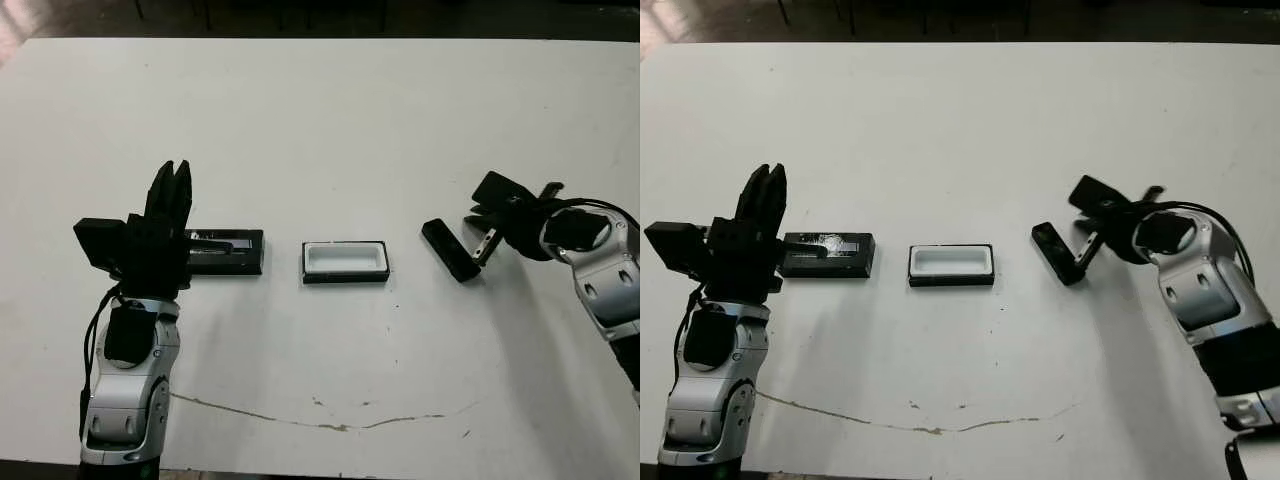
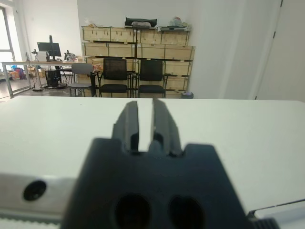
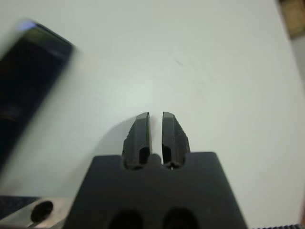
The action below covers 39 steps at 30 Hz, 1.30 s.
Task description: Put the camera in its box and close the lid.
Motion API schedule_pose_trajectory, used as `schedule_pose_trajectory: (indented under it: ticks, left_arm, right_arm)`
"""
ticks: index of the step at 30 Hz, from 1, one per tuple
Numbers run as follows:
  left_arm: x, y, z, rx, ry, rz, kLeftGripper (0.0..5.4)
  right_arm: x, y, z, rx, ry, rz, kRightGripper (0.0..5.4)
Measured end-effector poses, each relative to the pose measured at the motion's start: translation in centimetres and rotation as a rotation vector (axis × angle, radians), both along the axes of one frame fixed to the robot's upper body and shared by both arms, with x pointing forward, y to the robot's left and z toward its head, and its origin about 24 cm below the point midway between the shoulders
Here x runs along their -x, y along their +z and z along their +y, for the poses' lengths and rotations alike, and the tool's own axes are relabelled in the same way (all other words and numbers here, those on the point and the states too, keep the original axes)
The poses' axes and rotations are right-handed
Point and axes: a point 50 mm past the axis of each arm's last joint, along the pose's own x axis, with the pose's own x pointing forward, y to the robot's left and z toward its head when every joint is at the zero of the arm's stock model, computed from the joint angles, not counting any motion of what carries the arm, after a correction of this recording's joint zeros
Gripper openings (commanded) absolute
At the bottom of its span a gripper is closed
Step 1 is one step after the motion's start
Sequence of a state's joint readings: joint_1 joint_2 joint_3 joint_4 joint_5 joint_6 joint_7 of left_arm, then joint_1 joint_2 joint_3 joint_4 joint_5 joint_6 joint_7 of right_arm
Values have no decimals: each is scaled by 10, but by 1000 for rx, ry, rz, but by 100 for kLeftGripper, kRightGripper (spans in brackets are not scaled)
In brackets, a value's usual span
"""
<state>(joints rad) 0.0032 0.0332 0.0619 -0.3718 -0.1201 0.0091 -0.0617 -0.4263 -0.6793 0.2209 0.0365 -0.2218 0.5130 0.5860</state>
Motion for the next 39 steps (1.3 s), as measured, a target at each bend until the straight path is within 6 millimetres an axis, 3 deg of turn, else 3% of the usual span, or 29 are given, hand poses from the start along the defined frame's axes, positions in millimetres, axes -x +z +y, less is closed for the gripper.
schedule_pose_trajectory:
  ticks: [4, 9, 12, 19, 27, 39]
  left_arm:
    - [0, 0, 0, 2, -1, 1, 2]
    - [0, 0, 0, 1, 0, 2, 2]
    - [0, 0, 0, 1, 1, 2, 2]
    - [0, 0, 2, -1, 5, 0, 0]
    - [0, 1, 2, 11, 0, -1, 0]
    - [0, 1, 3, 6, -5, -1, 0]
  right_arm:
    - [4, 8, -12, -71, -45, -126, 0]
    - [11, 30, -16, -371, -22, -201, 0]
    - [19, 41, -9, -514, 0, -226, 0]
    - [48, 42, 23, -753, 32, -189, 9]
    - [65, 27, 23, -715, -64, -177, 167]
    - [86, 10, 43, -609, -82, -172, 426]
